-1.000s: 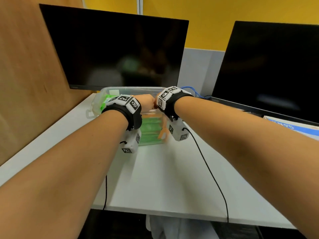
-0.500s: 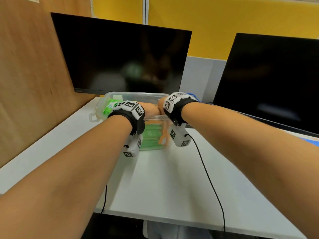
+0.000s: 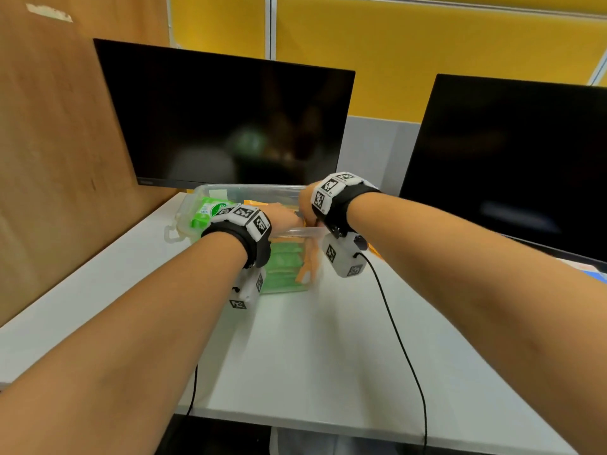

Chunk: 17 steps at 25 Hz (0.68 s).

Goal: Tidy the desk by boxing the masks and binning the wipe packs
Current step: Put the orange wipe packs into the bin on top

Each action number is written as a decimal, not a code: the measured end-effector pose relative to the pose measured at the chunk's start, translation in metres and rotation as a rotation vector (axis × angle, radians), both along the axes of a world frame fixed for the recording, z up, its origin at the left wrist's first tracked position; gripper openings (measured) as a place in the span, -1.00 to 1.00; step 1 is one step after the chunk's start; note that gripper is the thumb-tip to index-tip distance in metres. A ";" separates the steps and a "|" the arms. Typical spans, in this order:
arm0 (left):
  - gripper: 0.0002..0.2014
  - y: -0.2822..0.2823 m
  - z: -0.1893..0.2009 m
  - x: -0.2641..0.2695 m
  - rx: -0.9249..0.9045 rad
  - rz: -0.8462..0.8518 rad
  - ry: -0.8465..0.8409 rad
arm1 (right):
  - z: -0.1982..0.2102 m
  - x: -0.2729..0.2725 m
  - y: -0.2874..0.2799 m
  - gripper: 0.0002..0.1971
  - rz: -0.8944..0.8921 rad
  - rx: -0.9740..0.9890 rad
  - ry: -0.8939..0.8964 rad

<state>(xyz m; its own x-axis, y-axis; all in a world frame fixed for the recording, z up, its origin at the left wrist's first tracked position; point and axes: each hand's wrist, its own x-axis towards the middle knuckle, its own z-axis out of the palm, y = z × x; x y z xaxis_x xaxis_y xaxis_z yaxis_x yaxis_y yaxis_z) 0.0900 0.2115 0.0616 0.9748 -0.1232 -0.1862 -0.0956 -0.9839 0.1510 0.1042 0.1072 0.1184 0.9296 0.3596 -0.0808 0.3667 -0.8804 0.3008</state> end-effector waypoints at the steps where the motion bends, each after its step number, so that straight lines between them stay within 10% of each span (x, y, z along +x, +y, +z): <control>1: -0.57 -0.002 0.001 -0.002 -0.074 -0.002 -0.079 | 0.000 0.010 0.001 -0.84 -0.019 0.055 0.022; 7: -0.62 -0.003 -0.002 -0.016 -0.065 0.128 -0.274 | -0.050 0.055 -0.021 -0.47 -0.037 0.236 0.041; 12: -0.56 0.001 0.005 -0.023 -0.114 0.082 -0.143 | -0.033 0.017 -0.057 -0.44 -0.057 0.419 0.098; 17: -0.74 -0.070 0.028 -0.034 -0.117 0.081 -0.364 | -0.012 0.001 -0.113 -0.68 -0.099 0.864 0.155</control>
